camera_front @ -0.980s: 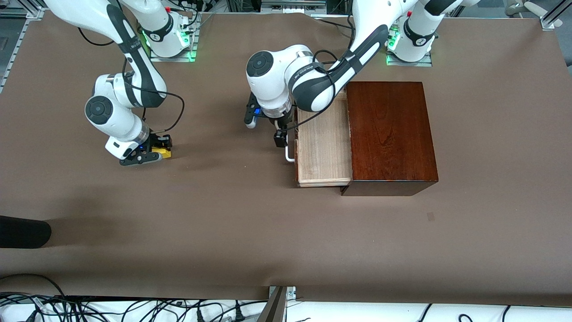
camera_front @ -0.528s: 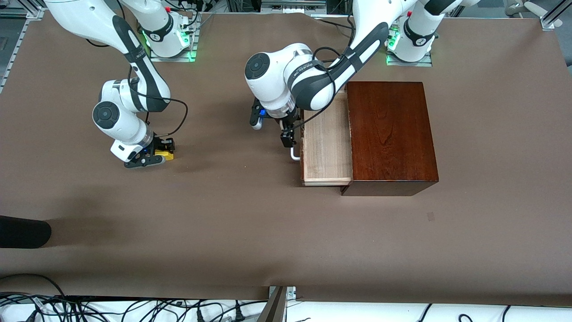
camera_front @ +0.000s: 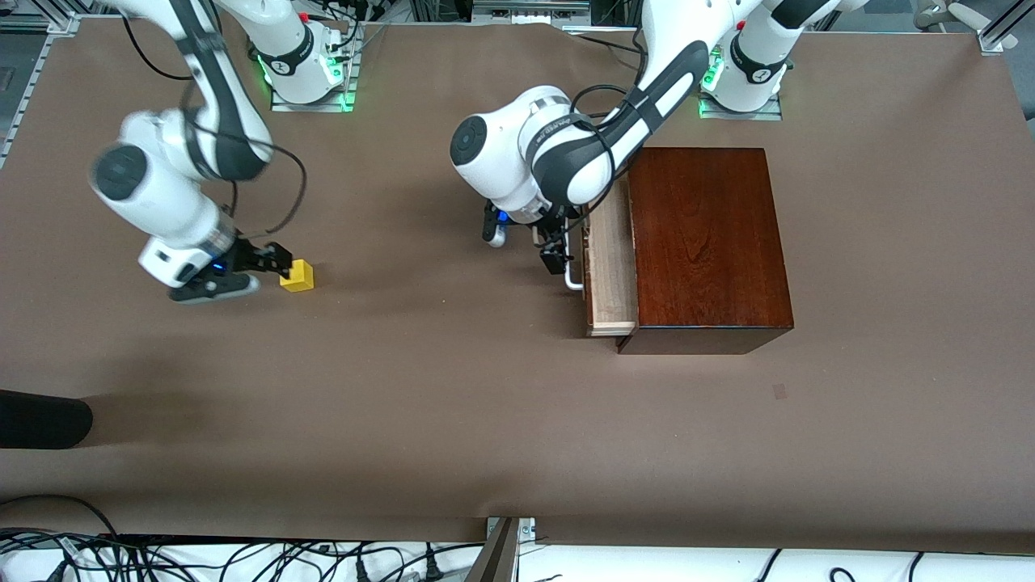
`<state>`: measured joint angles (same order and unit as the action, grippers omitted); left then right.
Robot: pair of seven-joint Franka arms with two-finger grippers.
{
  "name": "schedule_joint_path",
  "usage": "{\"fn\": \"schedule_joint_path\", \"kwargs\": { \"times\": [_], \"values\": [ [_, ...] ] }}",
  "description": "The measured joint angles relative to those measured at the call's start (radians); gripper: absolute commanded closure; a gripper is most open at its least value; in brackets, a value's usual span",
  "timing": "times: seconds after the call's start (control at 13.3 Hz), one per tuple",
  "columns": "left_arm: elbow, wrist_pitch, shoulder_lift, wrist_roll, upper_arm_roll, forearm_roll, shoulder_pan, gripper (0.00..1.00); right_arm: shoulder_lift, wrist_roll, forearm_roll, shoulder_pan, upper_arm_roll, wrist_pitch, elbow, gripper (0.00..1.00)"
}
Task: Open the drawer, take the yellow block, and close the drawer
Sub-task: 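Set the cube down with the right gripper while the left gripper pushes the drawer, then push the drawer fully shut with the left gripper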
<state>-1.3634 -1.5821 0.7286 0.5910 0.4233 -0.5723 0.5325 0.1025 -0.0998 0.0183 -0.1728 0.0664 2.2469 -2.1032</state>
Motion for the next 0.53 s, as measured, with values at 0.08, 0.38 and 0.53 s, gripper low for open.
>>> {"fn": "schedule_joint_path", "kwargs": {
  "times": [0.08, 0.38, 0.53],
  "values": [
    [0.0, 0.009, 0.0, 0.0, 0.0, 0.0, -0.004, 0.0, -0.035, 0.0, 0.0, 0.0, 0.0, -0.111, 0.062, 0.0],
    [-0.001, 0.074, 0.0, 0.001, -0.01, -0.004, -0.032, 0.0, -0.113, 0.0, 0.0, 0.0, 0.002, -0.424, 0.276, 0.0],
    [-0.001, 0.096, 0.0, 0.001, -0.011, -0.004, -0.046, 0.0, -0.115, 0.0, 0.0, 0.001, 0.004, -0.532, 0.38, 0.0]
  ]
}}
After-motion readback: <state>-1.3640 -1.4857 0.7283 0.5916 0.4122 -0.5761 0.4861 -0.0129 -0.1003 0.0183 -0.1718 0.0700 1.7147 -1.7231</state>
